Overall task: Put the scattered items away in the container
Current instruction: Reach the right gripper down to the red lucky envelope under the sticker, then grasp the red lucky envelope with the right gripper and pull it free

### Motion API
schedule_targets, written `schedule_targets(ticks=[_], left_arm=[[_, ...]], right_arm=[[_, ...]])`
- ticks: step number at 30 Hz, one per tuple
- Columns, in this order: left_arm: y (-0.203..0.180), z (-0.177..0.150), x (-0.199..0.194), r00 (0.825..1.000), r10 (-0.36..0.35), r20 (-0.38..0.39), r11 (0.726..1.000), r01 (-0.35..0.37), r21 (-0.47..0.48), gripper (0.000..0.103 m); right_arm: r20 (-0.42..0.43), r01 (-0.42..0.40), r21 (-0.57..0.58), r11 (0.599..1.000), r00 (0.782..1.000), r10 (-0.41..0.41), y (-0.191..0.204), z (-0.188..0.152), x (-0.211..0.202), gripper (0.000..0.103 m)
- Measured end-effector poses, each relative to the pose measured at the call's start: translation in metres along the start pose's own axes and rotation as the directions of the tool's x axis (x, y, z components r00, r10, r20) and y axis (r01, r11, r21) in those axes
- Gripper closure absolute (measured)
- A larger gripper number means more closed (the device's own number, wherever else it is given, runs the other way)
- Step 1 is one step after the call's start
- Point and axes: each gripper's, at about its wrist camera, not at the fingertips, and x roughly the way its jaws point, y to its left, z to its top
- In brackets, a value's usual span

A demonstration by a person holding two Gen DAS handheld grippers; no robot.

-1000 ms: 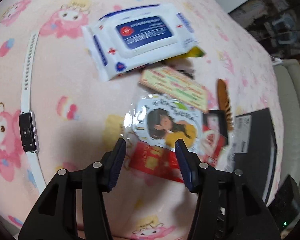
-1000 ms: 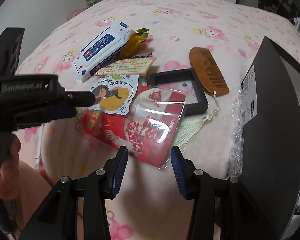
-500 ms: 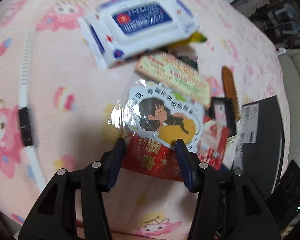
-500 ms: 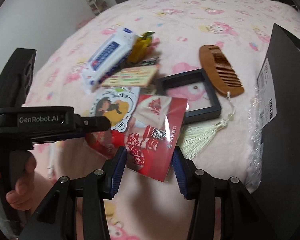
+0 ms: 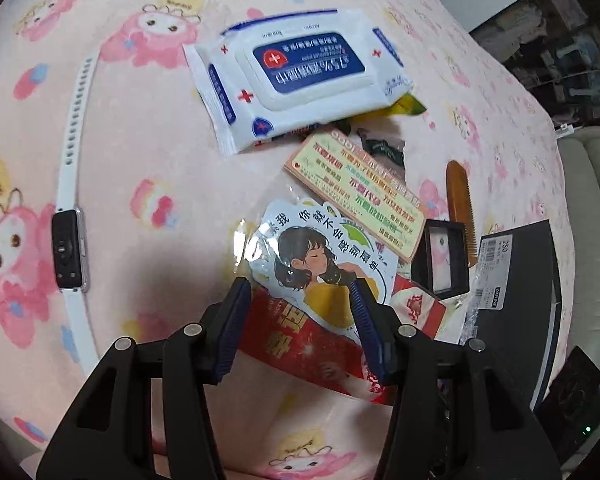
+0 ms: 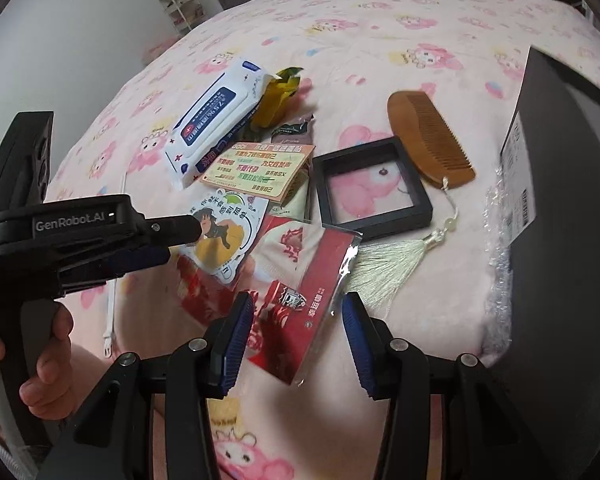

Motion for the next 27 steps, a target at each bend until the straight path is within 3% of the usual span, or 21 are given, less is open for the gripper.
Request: schedule_targets(ticks=[6, 11, 15, 19, 22, 27], left_arm=[[-0.004, 0.000, 0.010, 0.999, 0.019, -0.028, 1.000, -0.018, 0.012, 0.051], [-0.015, -0.006, 0.019, 0.997, 0.032, -0.066, 0.996, -0.027, 0.081, 0.051], [-0.017, -0.010, 0.010, 0.999, 0.020, -0.034, 0.995, -0.016, 0.099, 0.047], [-0.011, -0.015, -0.005, 1.000, -0.016, -0.005, 0.997, 0.016, 0.078, 0.048], [-0.014, -0.021, -0.009, 0.998, 0.055, 0.003, 0.993, -0.055, 0.104, 0.048], [-0.020, -0.041, 0.001, 0.995, 0.043, -0.095, 0.994, -0.033, 0.104, 0.048]], right_arm=[[-0.032, -0.018, 0.024, 1.000, 0.999, 0.019, -0.008, -0.005, 0.007, 0.061], [-0.048, -0.017, -0.005, 1.000, 0.999, 0.017, 0.003, -0.008, 0.002, 0.061], [-0.050, -0.009, -0.040, 0.999, 0.999, 0.007, 0.014, -0.014, -0.004, 0.061], [-0.070, -0.051, -0.033, 0.998, 0.996, 0.049, 0.016, -0.023, -0.014, 0.061], [-0.084, 0.001, -0.042, 0.999, 0.996, -0.005, 0.020, -0.027, -0.018, 0.061], [-0.041, 0.041, -0.021, 0.999, 0.998, -0.042, 0.015, -0.025, -0.028, 0.061]])
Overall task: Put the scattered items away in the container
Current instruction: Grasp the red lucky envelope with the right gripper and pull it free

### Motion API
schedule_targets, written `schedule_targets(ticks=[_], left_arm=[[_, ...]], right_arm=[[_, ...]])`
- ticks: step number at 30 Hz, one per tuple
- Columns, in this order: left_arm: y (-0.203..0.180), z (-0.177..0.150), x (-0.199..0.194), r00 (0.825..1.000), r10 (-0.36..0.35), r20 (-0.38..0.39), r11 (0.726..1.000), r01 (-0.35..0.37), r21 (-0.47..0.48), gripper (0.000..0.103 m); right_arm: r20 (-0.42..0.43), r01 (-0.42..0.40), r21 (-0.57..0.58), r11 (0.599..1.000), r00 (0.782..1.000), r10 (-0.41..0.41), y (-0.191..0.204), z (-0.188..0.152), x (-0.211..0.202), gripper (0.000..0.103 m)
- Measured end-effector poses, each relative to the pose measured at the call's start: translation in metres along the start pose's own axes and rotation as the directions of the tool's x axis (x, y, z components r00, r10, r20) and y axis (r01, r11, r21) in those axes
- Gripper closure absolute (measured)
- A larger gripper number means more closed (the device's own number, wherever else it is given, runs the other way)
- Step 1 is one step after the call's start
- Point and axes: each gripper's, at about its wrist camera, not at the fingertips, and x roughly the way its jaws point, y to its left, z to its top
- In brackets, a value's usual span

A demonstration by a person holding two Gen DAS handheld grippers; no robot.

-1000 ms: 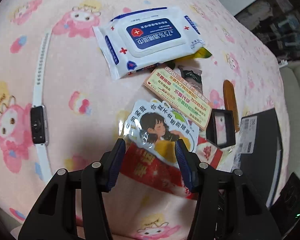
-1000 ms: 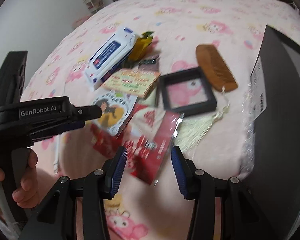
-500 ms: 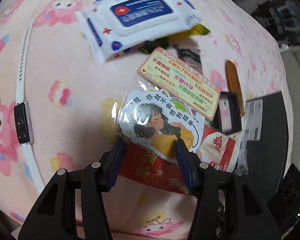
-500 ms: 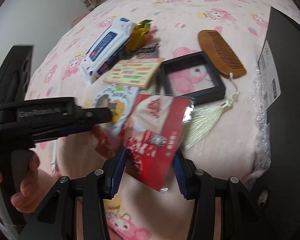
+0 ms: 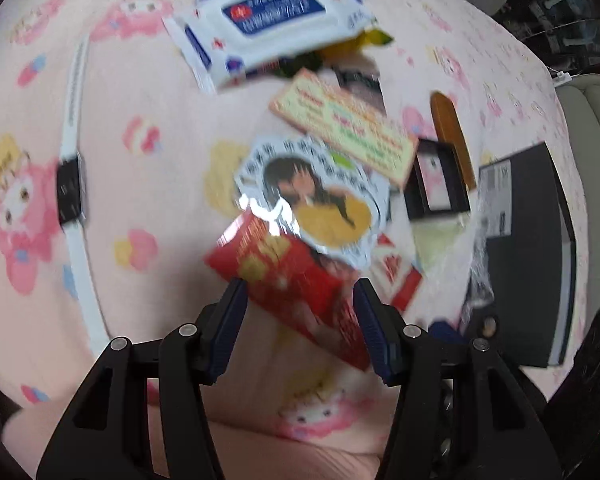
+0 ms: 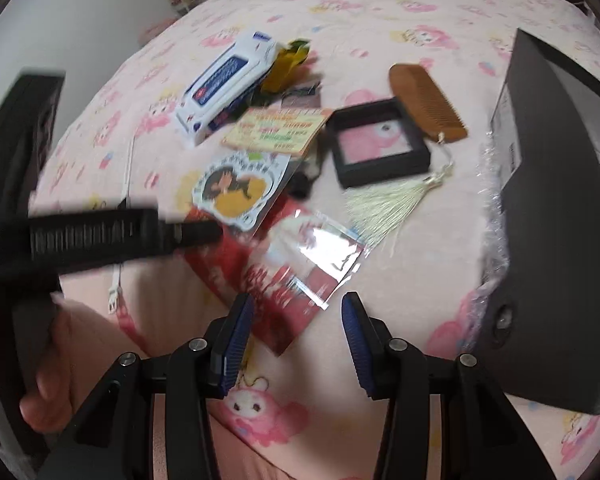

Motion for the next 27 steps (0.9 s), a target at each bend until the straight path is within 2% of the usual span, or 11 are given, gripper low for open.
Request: schedule_targets(ticks=[7, 12, 18, 23, 27], left_arm=[[0.005, -0.009, 0.003, 0.998, 0.003, -0.067, 0.999, -0.006, -0.045, 0.048], [-0.001, -0.014, -0.001, 0.999, 0.033, -0.038, 0.999, -0.034, -0.016, 0.047], [0.010, -0.011, -0.002, 1.000, 0.003, -0.013, 0.995, -0.005, -0.103, 0.046], [0.006, -0.012, -0.001, 1.000, 0.011, 0.000, 0.996, -0.011, -0.093, 0.046], [0.001, -0.013, 0.002, 1.000, 0.030, -0.005, 0.996, -0.030, -0.079, 0.046]], right_arm=[[0.004, -0.050, 0.035, 0.998, 0.999, 0.050, -0.014, 0.000, 0.010, 0.062], [0.060, -0.032, 0.028, 0.999, 0.998, 0.030, -0.011, 0.009, 0.007, 0.063], [0.095, 0.017, -0.068, 0.998, 0.995, -0.011, 0.003, 0.029, 0.011, 0.063], [0.061, 0.050, -0.102, 0.994, 0.997, -0.044, -0.003, 0.038, 0.026, 0.062], [0.016, -0.002, -0.058, 0.998, 1.000, 0.003, -0.018, 0.037, 0.041, 0.062]])
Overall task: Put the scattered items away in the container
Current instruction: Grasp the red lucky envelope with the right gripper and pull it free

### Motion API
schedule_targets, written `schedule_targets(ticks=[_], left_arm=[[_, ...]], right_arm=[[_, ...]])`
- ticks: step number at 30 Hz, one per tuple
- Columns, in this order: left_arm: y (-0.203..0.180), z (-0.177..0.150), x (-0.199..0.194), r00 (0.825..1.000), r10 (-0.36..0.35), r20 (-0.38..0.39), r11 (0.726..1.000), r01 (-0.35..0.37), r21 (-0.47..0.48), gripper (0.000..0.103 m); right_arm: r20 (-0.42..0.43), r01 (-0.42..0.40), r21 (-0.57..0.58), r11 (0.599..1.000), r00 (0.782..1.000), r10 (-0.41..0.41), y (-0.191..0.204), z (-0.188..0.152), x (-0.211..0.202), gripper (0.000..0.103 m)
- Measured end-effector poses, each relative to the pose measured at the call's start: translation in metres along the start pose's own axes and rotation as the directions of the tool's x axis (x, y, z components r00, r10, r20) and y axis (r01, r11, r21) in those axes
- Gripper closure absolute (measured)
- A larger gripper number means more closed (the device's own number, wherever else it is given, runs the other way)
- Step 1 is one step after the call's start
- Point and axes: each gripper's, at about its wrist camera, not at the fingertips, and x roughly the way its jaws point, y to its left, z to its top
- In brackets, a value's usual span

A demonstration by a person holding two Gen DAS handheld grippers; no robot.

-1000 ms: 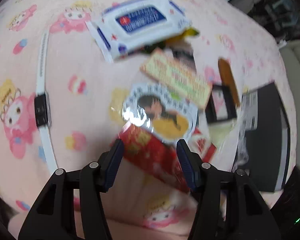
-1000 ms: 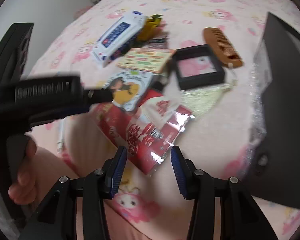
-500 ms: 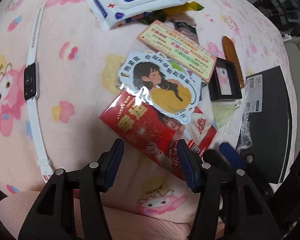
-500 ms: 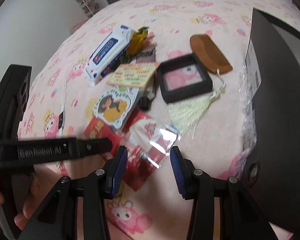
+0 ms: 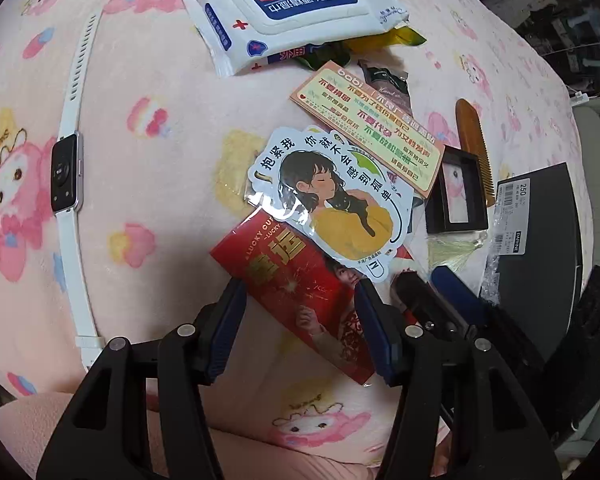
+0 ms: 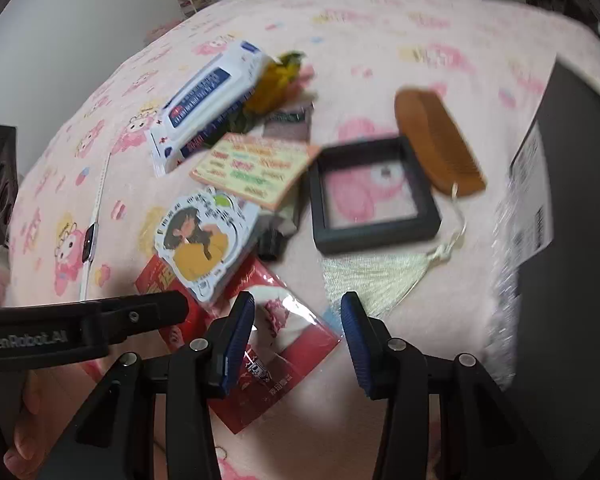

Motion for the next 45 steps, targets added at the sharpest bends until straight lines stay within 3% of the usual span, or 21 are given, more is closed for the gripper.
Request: schedule_targets(ticks=[5, 9, 13, 15, 20, 24, 27, 30, 33, 39, 45], left_arm=[[0.006, 0.006, -0.002, 1.000, -0.001, -0.012, 1.000, 0.001, 0.011, 0.043], [0.006, 0.004, -0.008, 0.997, -0.072, 0.005, 0.997, 0.072, 0.012, 0.042], [0.003, 0.001, -0.014, 0.993, -0.115, 0.014, 0.993, 0.115, 0.021, 0.045], [0.004, -0.001, -0.021, 0.990, -0.138, 0.031, 0.990, 0.137, 0.014, 0.045], [0.009, 0.000, -0.023, 0.981, -0.194, 0.018, 0.980, 0.195, -0.038, 0.045], [0.005, 0.010, -0.014, 0.998, -0.063, 0.005, 0.995, 0.063, -0.074, 0.045], [0.005, 0.012, -0.015, 1.000, 0.031, 0.001, 0.997, -0.031, -0.076, 0.045], [0.006, 0.011, -0.011, 0.998, 0.051, -0.021, 0.996, -0.052, -0.076, 0.045], [0.009, 0.012, -0.007, 0.998, 0.054, -0.036, 0.995, -0.057, -0.085, 0.045], [0.009, 0.016, 0.001, 0.998, -0.037, -0.042, 0.997, 0.034, -0.074, 0.044], [0.007, 0.015, -0.017, 0.986, -0.156, 0.059, 0.986, 0.159, -0.041, 0.044]], right_arm=[[-0.021, -0.036, -0.019, 0.999, 0.999, 0.035, 0.005, -0.001, 0.001, 0.062], [-0.042, -0.047, -0.039, 0.998, 0.998, 0.045, 0.008, -0.010, -0.003, 0.062], [-0.077, -0.128, -0.051, 0.990, 0.989, 0.124, 0.012, -0.025, -0.013, 0.062], [-0.086, -0.124, -0.083, 0.989, 0.989, 0.117, 0.018, -0.031, -0.018, 0.062], [-0.050, -0.017, -0.095, 0.995, 0.999, 0.013, 0.020, -0.028, -0.029, 0.062], [-0.012, 0.012, -0.076, 0.997, 1.000, -0.013, 0.018, -0.026, -0.031, 0.062], [0.016, 0.052, -0.079, 0.996, 0.999, -0.050, 0.019, -0.026, -0.027, 0.062], [0.061, 0.081, -0.074, 0.994, 0.995, -0.077, 0.017, -0.024, -0.021, 0.061], [0.052, 0.050, -0.035, 0.998, 0.998, -0.048, 0.011, -0.022, -0.007, 0.061], [0.016, -0.088, -0.005, 0.996, 0.996, 0.088, 0.007, -0.024, -0.005, 0.061], [-0.046, -0.176, -0.001, 0.984, 0.983, 0.176, 0.016, -0.044, -0.008, 0.060]])
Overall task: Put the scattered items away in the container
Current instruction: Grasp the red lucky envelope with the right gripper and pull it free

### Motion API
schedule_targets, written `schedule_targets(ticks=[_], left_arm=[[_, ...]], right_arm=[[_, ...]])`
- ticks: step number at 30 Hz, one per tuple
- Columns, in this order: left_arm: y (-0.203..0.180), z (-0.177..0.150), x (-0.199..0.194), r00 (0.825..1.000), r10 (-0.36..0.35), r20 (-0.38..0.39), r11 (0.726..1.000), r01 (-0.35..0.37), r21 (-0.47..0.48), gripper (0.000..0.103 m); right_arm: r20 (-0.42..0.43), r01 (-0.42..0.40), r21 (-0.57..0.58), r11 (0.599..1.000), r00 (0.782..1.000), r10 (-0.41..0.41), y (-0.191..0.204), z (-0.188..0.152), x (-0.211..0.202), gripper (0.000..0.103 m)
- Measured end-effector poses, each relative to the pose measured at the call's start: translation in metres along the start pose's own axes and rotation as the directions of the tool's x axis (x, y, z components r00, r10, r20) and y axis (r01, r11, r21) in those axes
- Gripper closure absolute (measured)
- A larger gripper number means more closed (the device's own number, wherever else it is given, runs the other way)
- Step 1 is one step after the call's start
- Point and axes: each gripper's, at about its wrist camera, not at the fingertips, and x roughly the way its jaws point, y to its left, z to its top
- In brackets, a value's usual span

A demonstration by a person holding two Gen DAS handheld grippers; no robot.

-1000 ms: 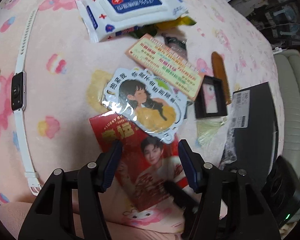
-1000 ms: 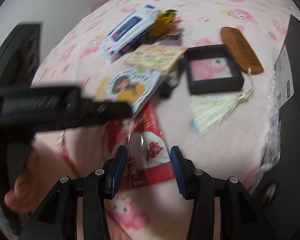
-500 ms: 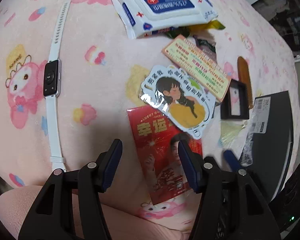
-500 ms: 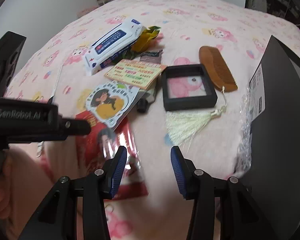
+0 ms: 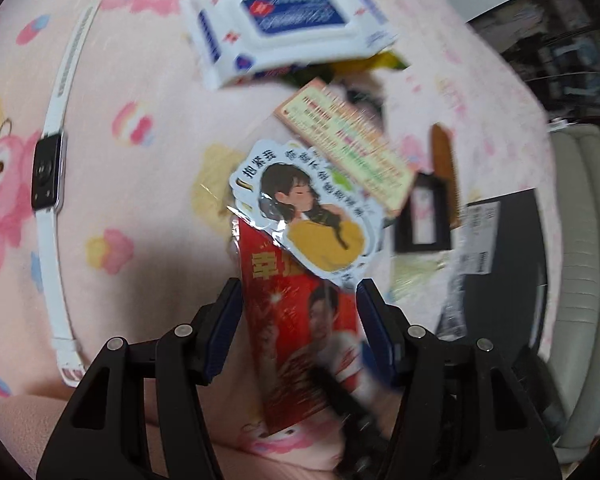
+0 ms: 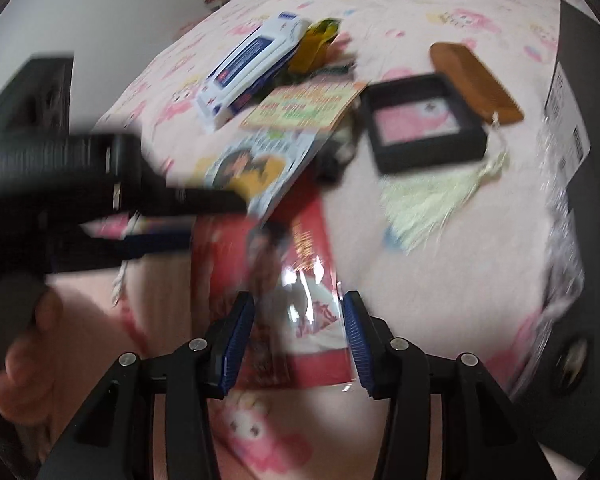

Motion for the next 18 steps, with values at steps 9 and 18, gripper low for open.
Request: schedule_targets(ticks=[9, 18], left_arm=[[0.009, -0.014, -0.001, 0.999, -0.002, -0.038, 0.997, -0.001, -0.073, 0.044], [-0.011, -0.015, 0.002, 0.998, -0.061, -0.032, 0.997, 0.063, 0.047, 0.044]], right_arm=[[0.045, 0.111, 0.048, 0.993, 0.992, -0.114, -0.005, -0.008, -0.005, 0.060], [0.028, 0.110, 0.027, 0.994, 0.993, -0.111, 0.000, -0.013, 0.000, 0.058]])
